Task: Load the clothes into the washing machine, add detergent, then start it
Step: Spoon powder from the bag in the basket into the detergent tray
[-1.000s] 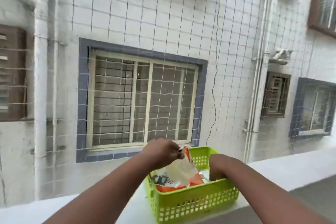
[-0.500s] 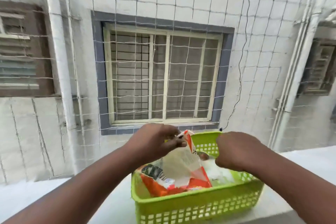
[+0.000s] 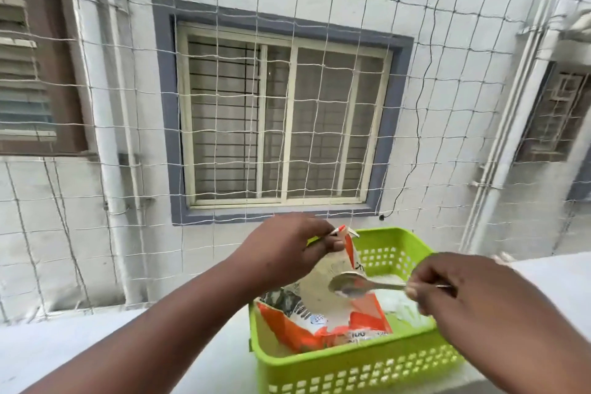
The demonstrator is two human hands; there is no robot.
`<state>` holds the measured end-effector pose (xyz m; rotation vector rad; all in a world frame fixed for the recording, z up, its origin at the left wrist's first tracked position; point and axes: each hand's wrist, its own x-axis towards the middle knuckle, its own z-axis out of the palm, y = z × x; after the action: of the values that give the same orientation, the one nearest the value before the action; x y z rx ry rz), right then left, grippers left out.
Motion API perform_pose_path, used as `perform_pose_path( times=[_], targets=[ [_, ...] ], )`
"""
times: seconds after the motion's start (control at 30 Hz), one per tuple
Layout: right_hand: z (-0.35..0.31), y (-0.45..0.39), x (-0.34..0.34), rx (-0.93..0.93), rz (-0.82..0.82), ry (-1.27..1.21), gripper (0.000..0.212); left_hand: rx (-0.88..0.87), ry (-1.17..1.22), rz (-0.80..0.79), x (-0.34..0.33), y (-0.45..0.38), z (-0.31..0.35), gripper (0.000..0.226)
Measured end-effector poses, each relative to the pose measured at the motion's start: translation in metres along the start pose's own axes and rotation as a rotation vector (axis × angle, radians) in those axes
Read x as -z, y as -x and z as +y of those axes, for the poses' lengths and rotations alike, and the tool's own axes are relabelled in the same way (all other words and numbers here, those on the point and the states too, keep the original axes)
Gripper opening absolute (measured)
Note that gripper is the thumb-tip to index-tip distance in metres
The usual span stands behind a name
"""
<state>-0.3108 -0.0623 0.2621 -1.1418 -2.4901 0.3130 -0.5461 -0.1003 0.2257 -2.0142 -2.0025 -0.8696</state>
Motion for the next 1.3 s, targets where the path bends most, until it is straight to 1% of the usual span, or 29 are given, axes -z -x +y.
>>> perform_pose_path(
  times=[0.07, 0.13, 0.2, 0.27, 0.33, 0.5, 0.57, 0.63, 0.7, 0.77, 0.83, 0.87, 0.97, 1.1, 1.23, 1.3],
  targets=[
    [-0.009, -0.008, -0.014, 0.02, -0.007, 0.054, 0.015, 0.026, 0.062, 0.0, 0.001, 0.001, 0.0, 0.036],
    [-0.015, -0.018, -0.028, 0.057, 0.018, 0.107, 0.015, 0.059, 0.135, 0.016, 0.001, 0.0, 0.0, 0.033],
    [-0.019, -0.027, -0.038, 0.104, 0.059, 0.136, 0.018, 0.085, 0.152, 0.001, 0.001, -0.001, 0.001, 0.031],
    [-0.021, -0.033, -0.044, 0.133, 0.059, 0.144, 0.022, 0.097, 0.152, -0.009, 0.0, -0.002, 0.002, 0.027],
    [-0.021, -0.036, -0.048, 0.141, 0.035, 0.118, 0.022, 0.139, 0.195, 0.01, 0.001, -0.001, 0.003, 0.023],
    [-0.019, -0.046, -0.055, 0.104, -0.049, 0.049, 0.023, 0.199, 0.224, 0.024, -0.001, -0.001, 0.002, 0.03],
    [-0.02, -0.05, -0.057, 0.108, -0.098, 0.039, 0.024, 0.206, 0.251, 0.026, -0.002, 0.0, 0.001, 0.03],
    [-0.021, -0.055, -0.058, 0.108, -0.181, 0.015, 0.023, 0.207, 0.274, 0.018, -0.002, 0.0, 0.001, 0.03],
    [-0.022, -0.061, -0.058, 0.103, -0.273, -0.013, 0.022, 0.205, 0.303, 0.016, -0.002, 0.0, 0.002, 0.034],
    [-0.022, -0.066, -0.058, 0.079, -0.349, -0.052, 0.022, 0.2, 0.304, 0.022, -0.002, -0.001, 0.002, 0.033],
    [-0.021, -0.068, -0.06, 0.039, -0.439, -0.158, 0.023, 0.192, 0.3, 0.027, -0.002, -0.001, 0.003, 0.032],
    [-0.02, -0.067, -0.06, 0.02, -0.472, -0.217, 0.023, 0.19, 0.301, 0.029, -0.001, -0.002, 0.004, 0.036],
    [-0.018, -0.066, -0.06, -0.028, -0.519, -0.343, 0.022, 0.199, 0.319, 0.03, 0.0, -0.001, 0.006, 0.044],
    [-0.018, -0.066, -0.059, -0.06, -0.51, -0.406, 0.019, 0.202, 0.311, 0.019, 0.001, -0.001, 0.006, 0.042],
    [-0.015, -0.068, -0.059, -0.036, -0.355, -0.376, 0.004, 0.212, 0.275, 0.005, 0.001, -0.001, 0.006, 0.046],
    [-0.015, -0.069, -0.058, -0.03, -0.334, -0.357, 0.003, 0.214, 0.264, 0.001, 0.003, -0.001, 0.007, 0.047]
  ],
)
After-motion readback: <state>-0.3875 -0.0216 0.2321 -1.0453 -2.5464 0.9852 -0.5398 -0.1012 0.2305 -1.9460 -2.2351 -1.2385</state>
